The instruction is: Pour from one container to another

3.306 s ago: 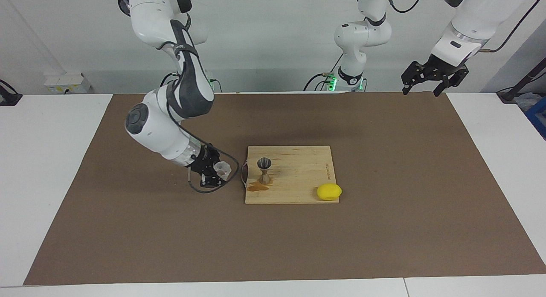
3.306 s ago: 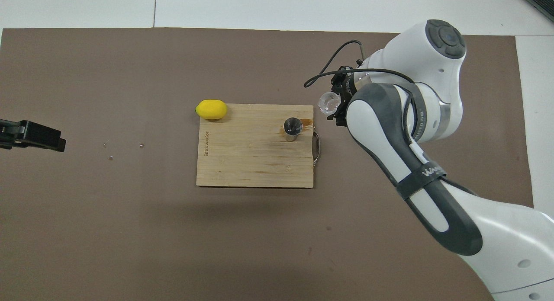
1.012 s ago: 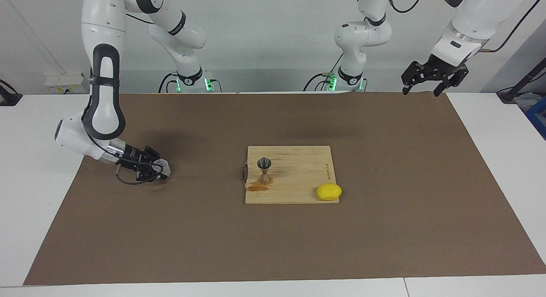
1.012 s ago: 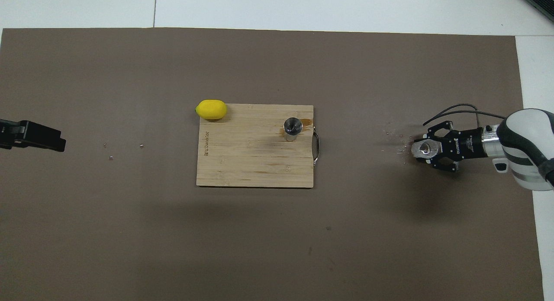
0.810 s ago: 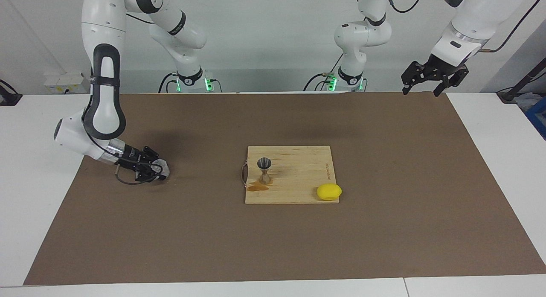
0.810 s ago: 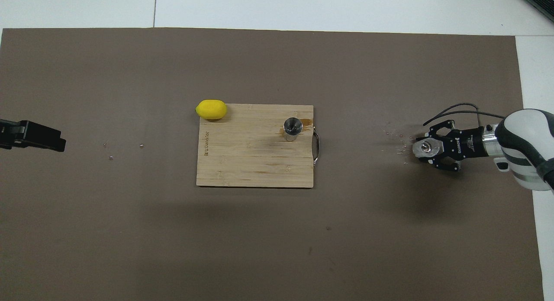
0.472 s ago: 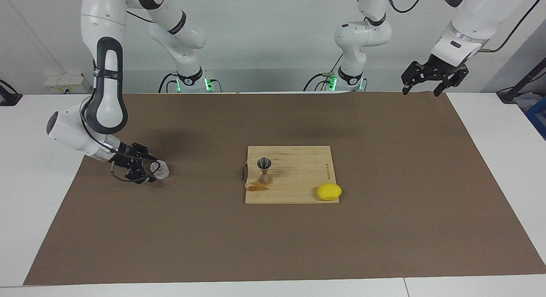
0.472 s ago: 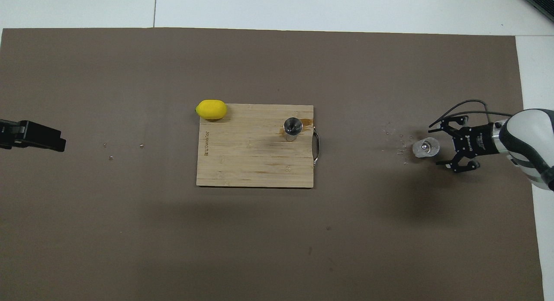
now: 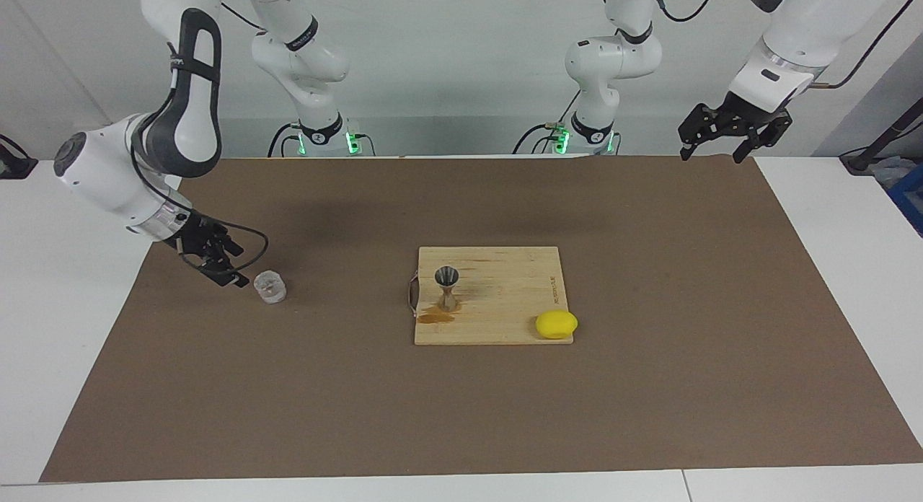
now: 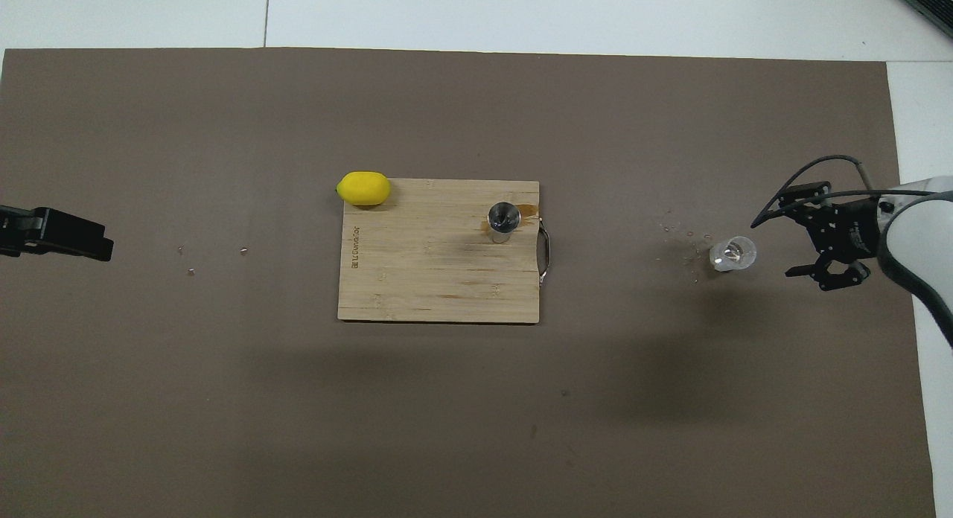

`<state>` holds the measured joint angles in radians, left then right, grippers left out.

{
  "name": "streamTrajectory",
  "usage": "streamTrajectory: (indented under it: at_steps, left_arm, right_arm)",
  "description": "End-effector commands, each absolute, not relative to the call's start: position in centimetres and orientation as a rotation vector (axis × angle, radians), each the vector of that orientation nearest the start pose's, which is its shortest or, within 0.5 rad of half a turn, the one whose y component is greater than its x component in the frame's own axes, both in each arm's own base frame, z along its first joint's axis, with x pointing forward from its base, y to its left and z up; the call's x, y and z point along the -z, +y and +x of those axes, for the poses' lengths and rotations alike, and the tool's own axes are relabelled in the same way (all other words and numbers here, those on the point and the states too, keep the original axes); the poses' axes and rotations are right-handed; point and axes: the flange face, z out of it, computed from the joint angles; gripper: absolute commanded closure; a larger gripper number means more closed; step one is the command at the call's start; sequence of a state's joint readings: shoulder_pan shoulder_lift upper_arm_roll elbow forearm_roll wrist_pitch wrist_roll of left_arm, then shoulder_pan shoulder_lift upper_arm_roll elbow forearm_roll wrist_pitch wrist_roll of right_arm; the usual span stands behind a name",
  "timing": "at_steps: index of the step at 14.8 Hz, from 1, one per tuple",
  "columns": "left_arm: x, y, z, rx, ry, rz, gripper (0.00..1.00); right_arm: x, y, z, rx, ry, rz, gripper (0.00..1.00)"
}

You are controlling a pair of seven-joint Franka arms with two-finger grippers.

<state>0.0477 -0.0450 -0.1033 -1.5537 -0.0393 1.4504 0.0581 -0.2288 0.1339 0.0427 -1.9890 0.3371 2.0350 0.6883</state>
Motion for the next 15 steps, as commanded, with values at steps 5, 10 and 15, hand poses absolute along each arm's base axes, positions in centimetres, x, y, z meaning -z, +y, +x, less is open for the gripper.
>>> streamTrajectory:
  at_steps: [5,10,15]
  left_arm:
    - [-64.8,-3.4,52.2,-0.107,0.199,-3.150,0.00]
    - [-64.8,-3.4,52.2,-0.107,0.199,-3.150,0.00]
    - [-64.8,-3.4,52.2,-0.104,0.199,-3.150,0.00]
  right_arm:
    - [-45.2,0.5,56.4,-0.079,0.894,-2.976,0.00]
    - [-53.6,0.8,57.3,-0.070,0.626,-3.057,0.00]
    - [-58.6,0.3,56.9,-0.070,0.485,-3.136,0.00]
